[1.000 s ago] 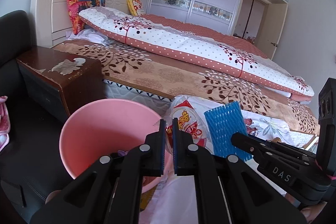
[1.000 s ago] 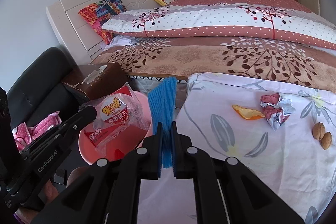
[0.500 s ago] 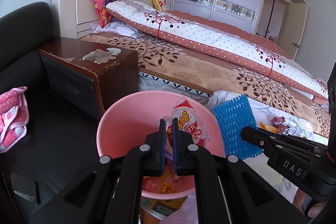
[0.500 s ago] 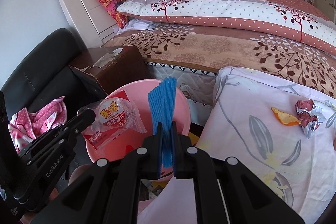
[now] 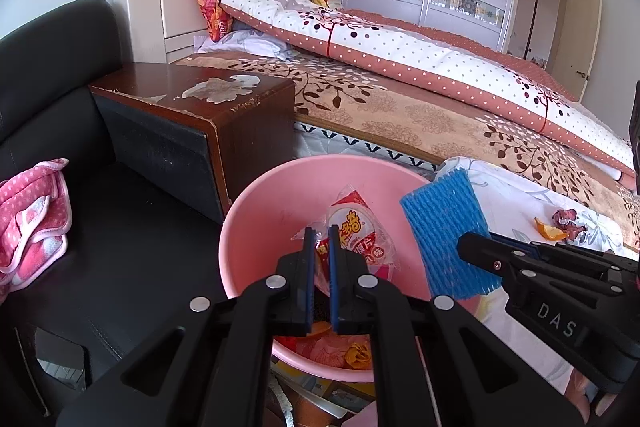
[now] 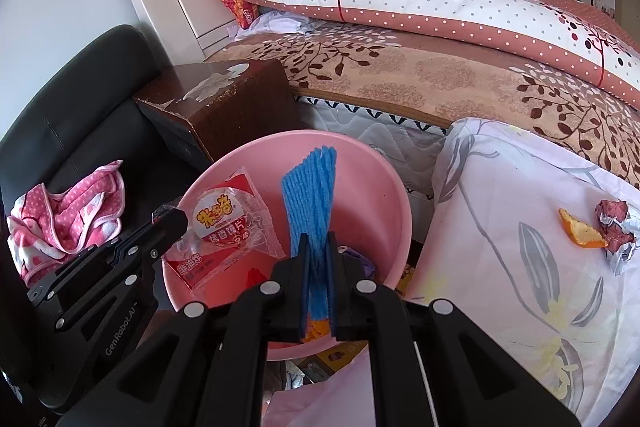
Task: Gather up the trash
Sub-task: 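Carry the snack bag and blue net with both tools over the pink bucket, then open both tools over the pink bucket to drop the bag and net, then move both open tools back over the remaining items on the bed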
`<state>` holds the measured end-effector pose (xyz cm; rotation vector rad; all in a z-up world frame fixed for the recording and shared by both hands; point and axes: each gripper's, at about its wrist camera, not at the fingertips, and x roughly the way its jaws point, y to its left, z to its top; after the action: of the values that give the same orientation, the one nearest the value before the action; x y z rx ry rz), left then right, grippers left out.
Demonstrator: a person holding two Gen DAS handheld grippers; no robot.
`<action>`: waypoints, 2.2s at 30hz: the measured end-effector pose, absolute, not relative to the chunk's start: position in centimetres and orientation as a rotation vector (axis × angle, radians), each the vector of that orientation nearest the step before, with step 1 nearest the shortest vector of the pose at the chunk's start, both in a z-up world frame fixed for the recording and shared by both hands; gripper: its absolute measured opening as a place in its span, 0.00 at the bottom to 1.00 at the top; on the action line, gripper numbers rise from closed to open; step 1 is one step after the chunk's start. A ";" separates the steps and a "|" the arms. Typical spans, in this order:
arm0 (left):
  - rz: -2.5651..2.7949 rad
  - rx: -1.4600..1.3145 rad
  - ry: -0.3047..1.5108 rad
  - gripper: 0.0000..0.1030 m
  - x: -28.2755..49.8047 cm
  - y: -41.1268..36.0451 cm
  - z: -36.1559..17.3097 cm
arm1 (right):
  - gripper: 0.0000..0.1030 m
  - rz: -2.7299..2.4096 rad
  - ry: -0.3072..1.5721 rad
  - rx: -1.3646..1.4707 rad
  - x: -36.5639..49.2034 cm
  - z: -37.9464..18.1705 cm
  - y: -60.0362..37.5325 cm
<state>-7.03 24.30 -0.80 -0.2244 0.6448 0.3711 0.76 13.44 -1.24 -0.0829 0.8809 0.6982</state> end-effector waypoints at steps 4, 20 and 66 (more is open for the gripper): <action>0.382 -0.240 0.661 0.05 -6.9 24.9 -1.3 | 0.06 0.702 0.896 -0.095 0.8 -1.8 13.9; 0.407 -0.256 0.718 0.30 -6.6 26.0 -2.8 | 0.14 0.693 0.928 -0.094 1.5 -3.0 14.3; 0.317 -0.210 0.661 0.33 -6.7 20.8 0.2 | 0.43 0.642 0.840 -0.058 -1.4 -0.7 7.0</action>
<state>-6.70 20.81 0.19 -0.2102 0.6610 0.3165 -1.42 6.99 -0.69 -0.0584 0.8403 0.6418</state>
